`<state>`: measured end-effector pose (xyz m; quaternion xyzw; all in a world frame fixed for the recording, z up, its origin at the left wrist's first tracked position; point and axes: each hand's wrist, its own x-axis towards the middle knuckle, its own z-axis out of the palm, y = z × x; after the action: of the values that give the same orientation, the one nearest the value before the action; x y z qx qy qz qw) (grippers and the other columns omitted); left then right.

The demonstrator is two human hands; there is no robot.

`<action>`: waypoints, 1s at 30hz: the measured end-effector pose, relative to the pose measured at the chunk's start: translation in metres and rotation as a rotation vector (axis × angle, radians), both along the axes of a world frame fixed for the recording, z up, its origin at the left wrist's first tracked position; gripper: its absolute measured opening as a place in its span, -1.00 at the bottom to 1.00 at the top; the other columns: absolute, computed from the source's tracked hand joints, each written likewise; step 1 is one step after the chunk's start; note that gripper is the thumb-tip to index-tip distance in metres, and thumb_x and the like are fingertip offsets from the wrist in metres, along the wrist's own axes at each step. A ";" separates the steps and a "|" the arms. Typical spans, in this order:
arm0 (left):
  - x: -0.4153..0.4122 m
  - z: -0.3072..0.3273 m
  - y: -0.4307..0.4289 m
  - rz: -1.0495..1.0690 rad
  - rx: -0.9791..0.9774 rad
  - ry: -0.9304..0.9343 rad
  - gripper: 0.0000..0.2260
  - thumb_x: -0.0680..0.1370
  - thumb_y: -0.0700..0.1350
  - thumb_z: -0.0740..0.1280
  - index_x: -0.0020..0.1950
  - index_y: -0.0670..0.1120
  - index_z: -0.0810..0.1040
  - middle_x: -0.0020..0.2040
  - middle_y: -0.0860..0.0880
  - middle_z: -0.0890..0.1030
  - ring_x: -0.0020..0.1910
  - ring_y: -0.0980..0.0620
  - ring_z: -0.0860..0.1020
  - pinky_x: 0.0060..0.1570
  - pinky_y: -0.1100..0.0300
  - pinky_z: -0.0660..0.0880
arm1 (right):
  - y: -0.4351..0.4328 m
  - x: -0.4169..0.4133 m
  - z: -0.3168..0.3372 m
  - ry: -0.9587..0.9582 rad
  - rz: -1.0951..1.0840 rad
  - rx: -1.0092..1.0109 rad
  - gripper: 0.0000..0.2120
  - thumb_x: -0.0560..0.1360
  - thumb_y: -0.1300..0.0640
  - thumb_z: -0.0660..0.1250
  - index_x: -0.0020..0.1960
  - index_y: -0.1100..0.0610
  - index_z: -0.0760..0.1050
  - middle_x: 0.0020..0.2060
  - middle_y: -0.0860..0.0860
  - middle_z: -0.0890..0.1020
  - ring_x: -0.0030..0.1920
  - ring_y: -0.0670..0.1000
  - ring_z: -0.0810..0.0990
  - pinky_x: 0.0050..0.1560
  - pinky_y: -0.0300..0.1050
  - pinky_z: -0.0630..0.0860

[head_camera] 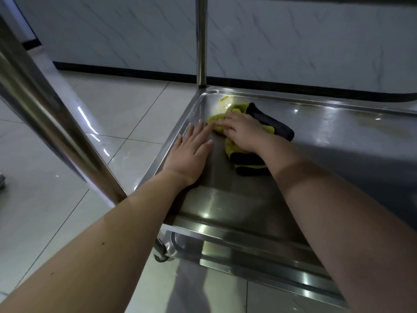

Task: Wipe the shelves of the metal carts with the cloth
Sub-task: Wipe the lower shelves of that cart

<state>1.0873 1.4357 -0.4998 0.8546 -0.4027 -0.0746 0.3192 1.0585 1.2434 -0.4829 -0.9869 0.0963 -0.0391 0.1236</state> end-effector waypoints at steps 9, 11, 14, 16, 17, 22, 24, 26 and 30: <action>0.002 -0.001 0.002 0.038 -0.349 0.326 -0.56 0.54 0.10 0.06 0.42 0.28 0.36 0.54 0.17 0.18 0.54 0.23 -0.03 0.54 -0.03 -0.07 | 0.071 -0.108 -0.002 -0.024 0.485 0.156 -0.64 0.63 -0.01 0.18 0.42 -0.15 0.41 0.49 -0.18 0.25 0.44 0.01 0.16 0.47 -0.10 -0.02; -0.004 0.003 0.004 0.031 -0.245 0.218 -0.55 0.55 0.10 0.07 0.44 0.23 0.35 0.56 0.12 0.17 0.55 0.16 -0.03 0.54 -0.02 -0.09 | 0.071 -0.112 0.002 -0.085 0.378 0.282 -0.68 0.61 -0.04 0.22 0.35 -0.16 0.48 0.43 -0.30 0.28 0.41 -0.04 0.14 0.39 -0.20 -0.01; -0.012 0.019 0.001 0.023 0.001 -0.150 -0.60 0.63 0.07 0.11 0.47 0.14 0.33 0.56 0.02 0.20 0.57 0.03 0.00 0.52 0.02 -0.20 | 0.065 -0.113 0.007 -0.354 0.183 0.429 -0.80 0.55 0.10 0.30 0.12 0.04 0.64 0.15 -0.18 0.59 0.16 -0.20 0.41 0.19 -0.43 0.20; -0.028 0.033 -0.006 -0.024 0.096 -0.347 -0.61 0.61 0.10 0.17 0.44 0.16 0.36 0.55 0.04 0.22 0.56 0.03 0.03 0.52 -0.01 -0.19 | 0.048 -0.117 0.008 -0.477 -0.052 0.536 -0.82 0.52 0.19 0.30 0.03 0.04 0.64 -0.02 -0.14 0.62 0.03 -0.22 0.50 0.07 -0.47 0.31; -0.042 0.037 -0.012 -0.065 0.141 -0.357 -0.58 0.57 0.17 0.19 0.44 0.21 0.35 0.57 0.07 0.18 0.57 0.04 0.00 0.52 -0.05 -0.18 | 0.035 -0.120 0.008 -0.492 -0.152 0.548 -0.79 0.52 0.23 0.28 0.06 0.03 0.62 0.00 -0.11 0.62 0.08 -0.14 0.53 0.10 -0.40 0.36; -0.109 0.020 -0.028 -0.068 0.524 -0.300 -0.22 0.32 0.60 -0.09 0.51 0.37 -0.01 0.60 0.11 -0.14 0.55 -0.07 -0.25 0.27 -0.49 -0.35 | -0.016 -0.135 -0.014 0.021 -0.318 0.172 -0.57 0.66 -0.06 0.05 0.52 -0.12 0.23 0.55 -0.08 0.16 0.56 0.13 -0.03 0.50 0.14 -0.15; -0.109 0.017 -0.021 -0.012 0.543 -0.280 -0.18 0.28 0.63 -0.09 0.50 0.39 -0.04 0.60 0.11 -0.08 0.56 -0.09 -0.20 0.28 -0.51 -0.30 | -0.017 -0.135 -0.018 0.031 -0.315 0.147 -0.55 0.66 -0.15 -0.04 0.54 -0.18 0.15 0.57 -0.12 0.09 0.57 0.15 -0.10 0.49 0.17 -0.23; -0.102 0.018 -0.008 0.024 0.550 -0.244 -0.18 0.24 0.65 -0.08 0.47 0.43 -0.05 0.59 0.15 -0.06 0.56 -0.08 -0.12 0.33 -0.47 -0.23 | -0.016 -0.133 -0.020 0.032 -0.314 0.111 -0.54 0.66 -0.18 -0.08 0.54 -0.20 0.13 0.57 -0.13 0.07 0.56 0.17 -0.09 0.49 0.19 -0.22; -0.097 0.016 0.042 0.128 0.579 -0.192 -0.18 0.21 0.67 -0.14 0.45 0.46 -0.13 0.59 0.18 -0.10 0.56 -0.11 -0.10 0.37 -0.43 -0.14 | -0.012 -0.133 -0.025 0.068 -0.312 0.010 -0.52 0.64 -0.21 -0.06 0.55 -0.21 0.06 0.58 -0.13 0.04 0.56 0.21 -0.09 0.49 0.23 -0.19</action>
<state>0.9903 1.4773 -0.4836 0.9369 -0.3383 -0.0847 0.0269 0.9260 1.2317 -0.5074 -0.9601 0.2526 -0.0238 0.1174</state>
